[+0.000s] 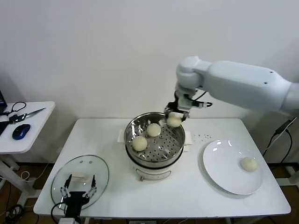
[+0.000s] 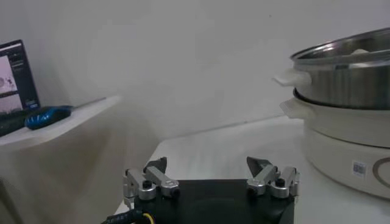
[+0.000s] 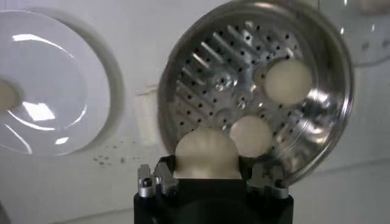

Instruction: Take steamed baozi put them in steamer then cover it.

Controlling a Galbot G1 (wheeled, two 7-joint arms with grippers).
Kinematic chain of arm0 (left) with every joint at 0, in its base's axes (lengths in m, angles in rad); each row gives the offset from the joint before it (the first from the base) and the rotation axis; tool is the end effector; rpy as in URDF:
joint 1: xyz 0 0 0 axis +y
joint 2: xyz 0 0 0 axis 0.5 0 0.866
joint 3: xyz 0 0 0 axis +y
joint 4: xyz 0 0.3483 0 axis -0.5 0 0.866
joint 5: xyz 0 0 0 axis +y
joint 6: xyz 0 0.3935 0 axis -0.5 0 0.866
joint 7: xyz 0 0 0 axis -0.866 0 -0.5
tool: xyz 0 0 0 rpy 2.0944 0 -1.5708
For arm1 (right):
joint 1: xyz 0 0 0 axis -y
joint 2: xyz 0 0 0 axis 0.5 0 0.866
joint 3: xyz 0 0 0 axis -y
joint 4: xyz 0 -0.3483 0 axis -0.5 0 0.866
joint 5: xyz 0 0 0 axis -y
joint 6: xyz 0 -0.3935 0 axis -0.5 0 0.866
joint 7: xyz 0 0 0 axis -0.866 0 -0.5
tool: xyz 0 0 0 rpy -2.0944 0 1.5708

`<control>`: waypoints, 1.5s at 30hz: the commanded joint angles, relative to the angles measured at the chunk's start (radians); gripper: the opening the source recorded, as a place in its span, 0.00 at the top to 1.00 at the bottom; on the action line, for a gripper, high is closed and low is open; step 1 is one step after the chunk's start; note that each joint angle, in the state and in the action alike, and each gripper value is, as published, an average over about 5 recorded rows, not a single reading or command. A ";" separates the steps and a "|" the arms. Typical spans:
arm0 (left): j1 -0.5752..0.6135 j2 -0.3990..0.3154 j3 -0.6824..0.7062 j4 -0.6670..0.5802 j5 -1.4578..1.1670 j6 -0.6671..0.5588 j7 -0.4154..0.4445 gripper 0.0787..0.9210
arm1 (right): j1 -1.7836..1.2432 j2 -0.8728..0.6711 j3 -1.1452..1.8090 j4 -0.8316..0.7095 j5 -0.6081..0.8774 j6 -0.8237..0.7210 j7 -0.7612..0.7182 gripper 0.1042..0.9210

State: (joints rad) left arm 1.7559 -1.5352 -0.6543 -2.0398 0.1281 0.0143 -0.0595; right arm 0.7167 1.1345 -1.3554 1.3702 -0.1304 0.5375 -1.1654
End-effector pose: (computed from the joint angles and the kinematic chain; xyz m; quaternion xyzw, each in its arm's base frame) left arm 0.1544 0.0518 -0.3546 0.0669 -0.9829 -0.1178 0.1243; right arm 0.5544 0.1527 -0.0108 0.6320 -0.0455 0.7736 0.0063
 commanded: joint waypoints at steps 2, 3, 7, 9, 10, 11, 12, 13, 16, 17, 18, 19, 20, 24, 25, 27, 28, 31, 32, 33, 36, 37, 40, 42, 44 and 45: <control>0.001 0.002 -0.007 0.010 -0.005 0.004 0.002 0.12 | -0.111 0.153 -0.023 0.041 -0.049 0.066 0.004 0.30; 0.001 0.002 -0.008 0.011 -0.006 0.004 0.002 0.12 | -0.117 0.150 -0.030 0.046 -0.049 0.066 0.004 0.30; 0.000 0.001 -0.011 0.011 -0.011 0.006 0.002 0.12 | -0.144 0.136 -0.049 0.065 -0.052 0.064 0.003 0.30; -0.001 0.002 -0.012 0.012 -0.012 0.006 0.002 0.12 | -0.153 0.130 -0.054 0.072 -0.053 0.064 0.005 0.30; -0.002 0.002 -0.012 0.013 -0.012 0.007 0.002 0.12 | -0.156 0.127 -0.055 0.076 -0.053 0.064 0.006 0.30; -0.003 0.002 -0.013 0.014 -0.012 0.007 0.002 0.12 | -0.158 0.125 -0.056 0.080 -0.052 0.063 0.008 0.30; -0.004 0.002 -0.013 0.015 -0.012 0.007 0.002 0.12 | -0.161 0.122 -0.057 0.081 -0.052 0.063 0.009 0.30; -0.004 0.003 -0.013 0.016 -0.012 0.007 0.001 0.12 | -0.163 0.120 -0.057 0.082 -0.052 0.062 0.009 0.29; -0.004 0.002 -0.013 0.018 -0.009 0.007 0.000 0.12 | -0.168 0.117 -0.058 0.078 -0.054 0.060 0.012 0.29; -0.004 0.002 -0.013 0.019 -0.008 0.007 -0.001 0.12 | -0.169 0.118 -0.057 0.075 -0.056 0.059 0.015 0.29; -0.004 0.001 -0.012 0.019 -0.007 0.007 -0.001 0.12 | -0.172 0.119 -0.056 0.072 -0.061 0.059 0.018 0.28; -0.003 0.001 -0.012 0.019 -0.007 0.006 -0.001 0.12 | -0.175 0.120 -0.055 0.070 -0.066 0.059 0.020 0.28; -0.003 0.001 -0.012 0.020 -0.007 0.006 -0.001 0.12 | -0.177 0.120 -0.052 0.068 -0.072 0.059 0.021 0.28; -0.002 0.001 -0.012 0.019 -0.007 0.005 -0.002 0.12 | -0.181 0.118 -0.037 0.065 -0.093 0.062 0.016 0.19; -0.002 0.002 -0.012 0.019 -0.007 0.005 -0.002 0.12 | -0.179 0.117 -0.032 0.064 -0.097 0.066 0.013 0.17; -0.001 0.002 -0.012 0.018 -0.007 0.005 -0.003 0.12 | -0.173 0.114 -0.020 0.061 -0.099 0.073 0.004 0.13; -0.001 0.002 -0.011 0.017 -0.007 0.005 -0.005 0.12 | -0.168 0.111 -0.014 0.059 -0.096 0.077 -0.002 0.13; 0.000 0.003 -0.009 0.011 -0.005 0.007 -0.009 0.12 | -0.147 0.095 0.005 0.052 -0.084 0.082 -0.011 0.12; 0.000 0.003 -0.008 0.009 -0.004 0.008 -0.009 0.12 | -0.138 0.086 0.012 0.050 -0.076 0.080 -0.011 0.12; 0.001 0.003 -0.008 0.008 -0.002 0.008 -0.010 0.12 | -0.127 0.076 0.016 0.049 -0.062 0.076 -0.010 0.12; 0.002 0.004 -0.010 0.007 0.003 0.008 -0.010 0.12 | -0.075 0.024 0.011 0.048 0.010 0.037 -0.001 0.12; 0.003 0.005 -0.012 0.007 0.004 0.007 -0.010 0.12 | -0.050 0.001 0.003 0.045 0.033 0.018 0.014 0.12; 0.004 0.013 -0.022 0.004 0.006 0.006 -0.006 0.12 | 0.054 -0.089 -0.090 0.039 0.097 -0.091 0.173 0.12; 0.007 0.019 -0.025 0.000 0.007 0.005 -0.003 0.12 | 0.134 -0.148 -0.199 0.051 0.195 -0.210 0.298 0.12; 0.011 0.023 -0.025 -0.004 0.008 0.003 -0.002 0.12 | 0.202 -0.202 -0.289 0.067 0.327 -0.337 0.346 0.12; 0.012 0.024 -0.024 -0.005 0.008 0.001 -0.002 0.12 | 0.220 -0.232 -0.313 0.070 0.390 -0.397 0.336 0.12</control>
State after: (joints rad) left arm 1.7630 -1.5219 -0.6731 -2.0374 0.1316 0.0192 -0.0646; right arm 0.7039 1.1090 -1.4355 1.4226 -0.0738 0.4864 -1.0579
